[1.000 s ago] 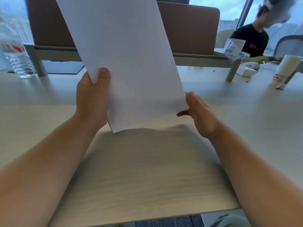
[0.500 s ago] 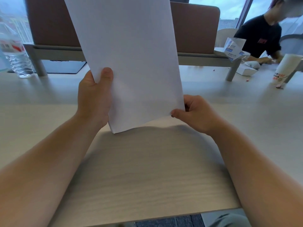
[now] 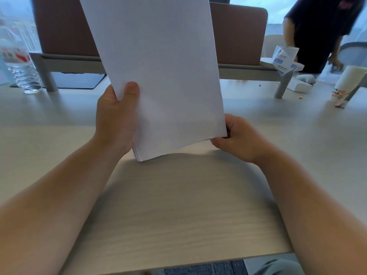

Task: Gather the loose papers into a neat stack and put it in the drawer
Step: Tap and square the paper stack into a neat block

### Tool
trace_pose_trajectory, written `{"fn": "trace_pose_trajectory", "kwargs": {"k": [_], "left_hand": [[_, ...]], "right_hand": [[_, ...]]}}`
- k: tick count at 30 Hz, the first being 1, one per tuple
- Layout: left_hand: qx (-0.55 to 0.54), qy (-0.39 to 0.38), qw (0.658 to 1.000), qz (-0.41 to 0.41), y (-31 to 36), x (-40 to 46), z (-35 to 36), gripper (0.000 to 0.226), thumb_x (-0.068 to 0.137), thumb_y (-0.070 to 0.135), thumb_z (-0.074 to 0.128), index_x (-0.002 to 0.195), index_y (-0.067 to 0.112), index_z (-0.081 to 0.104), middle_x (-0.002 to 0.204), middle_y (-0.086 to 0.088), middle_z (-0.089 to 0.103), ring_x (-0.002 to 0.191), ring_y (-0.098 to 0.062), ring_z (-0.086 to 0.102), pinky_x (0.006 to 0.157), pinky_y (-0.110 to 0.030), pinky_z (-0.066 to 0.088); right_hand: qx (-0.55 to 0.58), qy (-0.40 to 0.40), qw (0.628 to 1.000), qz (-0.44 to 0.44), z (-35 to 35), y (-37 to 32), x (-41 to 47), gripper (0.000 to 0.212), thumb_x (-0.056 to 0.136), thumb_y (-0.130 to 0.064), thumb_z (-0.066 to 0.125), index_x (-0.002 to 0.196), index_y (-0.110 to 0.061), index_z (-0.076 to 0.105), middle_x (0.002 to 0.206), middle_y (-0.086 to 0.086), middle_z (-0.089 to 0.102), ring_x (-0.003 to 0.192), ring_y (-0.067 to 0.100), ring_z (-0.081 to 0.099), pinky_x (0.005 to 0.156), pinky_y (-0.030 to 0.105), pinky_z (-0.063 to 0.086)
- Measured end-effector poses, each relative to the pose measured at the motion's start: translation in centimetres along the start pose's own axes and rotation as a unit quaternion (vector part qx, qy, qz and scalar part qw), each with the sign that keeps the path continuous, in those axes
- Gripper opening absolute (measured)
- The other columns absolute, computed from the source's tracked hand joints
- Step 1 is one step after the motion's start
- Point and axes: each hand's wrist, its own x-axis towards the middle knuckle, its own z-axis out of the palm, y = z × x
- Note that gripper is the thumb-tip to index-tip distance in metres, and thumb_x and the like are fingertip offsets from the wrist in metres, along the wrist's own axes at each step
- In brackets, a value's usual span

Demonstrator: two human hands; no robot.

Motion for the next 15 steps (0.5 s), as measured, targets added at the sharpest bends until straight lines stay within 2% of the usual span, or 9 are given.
{"fn": "trace_pose_trajectory", "kwargs": {"k": [2,3,5,6,8,10,11,15], "left_hand": [[0.004,0.004,1.000,0.002,0.1,-0.1,0.0,0.011,0.103,0.036,0.061,0.102,0.034,0.071,0.094,0.023,0.079,0.090,-0.001,0.075,0.081,-0.026,0.058],[0.004,0.004,1.000,0.001,0.3,-0.2,0.1,0.011,0.104,0.036,0.060,0.102,0.034,0.071,0.092,0.025,0.078,0.089,0.001,0.075,0.080,-0.024,0.057],[-0.003,0.001,1.000,-0.003,0.6,-0.3,0.2,0.011,0.104,0.035,0.060,0.101,0.034,0.071,0.091,0.025,0.078,0.088,0.002,0.075,0.079,-0.023,0.057],[-0.007,-0.004,1.000,-0.005,0.7,-0.4,0.2,0.011,0.105,0.034,0.061,0.101,0.033,0.071,0.091,0.025,0.078,0.088,0.001,0.075,0.079,-0.024,0.057],[-0.005,-0.026,1.000,-0.006,1.0,-0.8,0.4,0.010,0.105,0.033,0.061,0.102,0.033,0.071,0.092,0.024,0.078,0.089,-0.001,0.075,0.080,-0.025,0.058],[-0.002,-0.058,0.998,-0.003,1.3,-1.4,0.7,0.010,0.106,0.031,0.061,0.102,0.031,0.070,0.089,0.024,0.078,0.086,0.001,0.074,0.077,-0.022,0.058],[-0.003,-0.076,0.997,0.000,1.4,-1.7,0.9,0.010,0.106,0.030,0.060,0.102,0.030,0.070,0.090,0.023,0.078,0.087,-0.001,0.075,0.077,-0.023,0.058],[-0.030,-0.113,0.993,0.017,2.0,-2.3,1.0,0.011,0.107,0.028,0.059,0.107,0.028,0.070,0.098,0.015,0.080,0.096,-0.010,0.076,0.083,-0.032,0.061]], "right_hand": [[0.091,-0.004,0.996,-0.002,-0.2,-0.6,-0.2,0.046,0.069,-0.015,0.066,0.110,-0.035,0.058,0.093,-0.004,0.068,0.083,0.025,0.064,0.073,0.048,0.053],[0.155,-0.004,0.988,-0.004,-0.3,-0.7,-0.2,0.058,0.066,-0.015,0.065,0.119,-0.033,0.052,0.103,0.006,0.069,0.088,0.030,0.065,0.074,0.047,0.053],[0.240,0.018,0.971,0.004,-0.4,-1.0,-0.1,0.074,0.071,-0.011,0.065,0.138,-0.028,0.039,0.113,0.020,0.067,0.093,0.028,0.065,0.079,0.042,0.053],[0.255,0.037,0.966,0.015,-0.4,-1.1,0.0,0.075,0.078,-0.012,0.064,0.145,-0.027,0.034,0.112,0.020,0.068,0.094,0.024,0.065,0.082,0.040,0.052],[0.255,0.079,0.963,0.029,0.0,-1.4,0.1,0.060,0.091,-0.022,0.061,0.146,-0.030,0.038,0.111,0.013,0.071,0.098,0.020,0.069,0.089,0.041,0.054],[0.227,0.121,0.966,0.026,0.6,-1.5,0.1,0.035,0.091,-0.036,0.059,0.126,-0.037,0.056,0.116,0.001,0.073,0.108,0.023,0.069,0.099,0.053,0.055],[0.216,0.146,0.965,0.025,0.9,-1.7,0.1,0.027,0.089,-0.040,0.058,0.116,-0.039,0.059,0.118,-0.001,0.072,0.111,0.025,0.067,0.102,0.057,0.053],[0.221,0.206,0.953,0.010,1.4,-2.5,-0.1,0.019,0.090,-0.035,0.053,0.108,-0.039,0.056,0.117,0.000,0.069,0.112,0.027,0.064,0.101,0.060,0.051]]}}
